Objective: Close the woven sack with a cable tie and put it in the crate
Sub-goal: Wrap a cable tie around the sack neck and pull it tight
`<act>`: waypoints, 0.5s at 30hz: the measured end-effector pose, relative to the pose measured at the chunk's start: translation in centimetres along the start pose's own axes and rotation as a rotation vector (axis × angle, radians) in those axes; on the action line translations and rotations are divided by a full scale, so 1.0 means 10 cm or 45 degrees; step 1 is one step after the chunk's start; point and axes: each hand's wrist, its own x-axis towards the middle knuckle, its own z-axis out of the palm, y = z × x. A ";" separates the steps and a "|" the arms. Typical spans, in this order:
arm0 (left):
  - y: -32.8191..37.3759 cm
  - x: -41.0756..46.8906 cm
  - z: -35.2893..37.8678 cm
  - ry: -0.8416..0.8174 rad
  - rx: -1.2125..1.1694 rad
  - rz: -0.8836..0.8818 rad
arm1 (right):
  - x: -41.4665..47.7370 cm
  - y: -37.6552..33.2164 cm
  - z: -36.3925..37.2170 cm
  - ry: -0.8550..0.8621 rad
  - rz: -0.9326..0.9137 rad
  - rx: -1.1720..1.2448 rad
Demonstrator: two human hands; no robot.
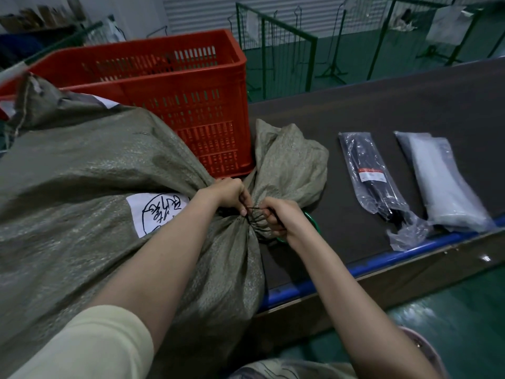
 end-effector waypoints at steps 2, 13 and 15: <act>0.00 0.00 0.00 -0.017 -0.009 -0.030 | -0.06 -0.02 -0.01 -0.012 -0.018 0.032; 0.04 -0.05 0.03 -0.038 0.019 -0.081 | -0.23 -0.08 0.02 -0.012 -0.049 0.021; 0.04 -0.06 0.03 -0.037 0.022 -0.086 | -0.25 -0.09 0.03 -0.005 -0.053 0.001</act>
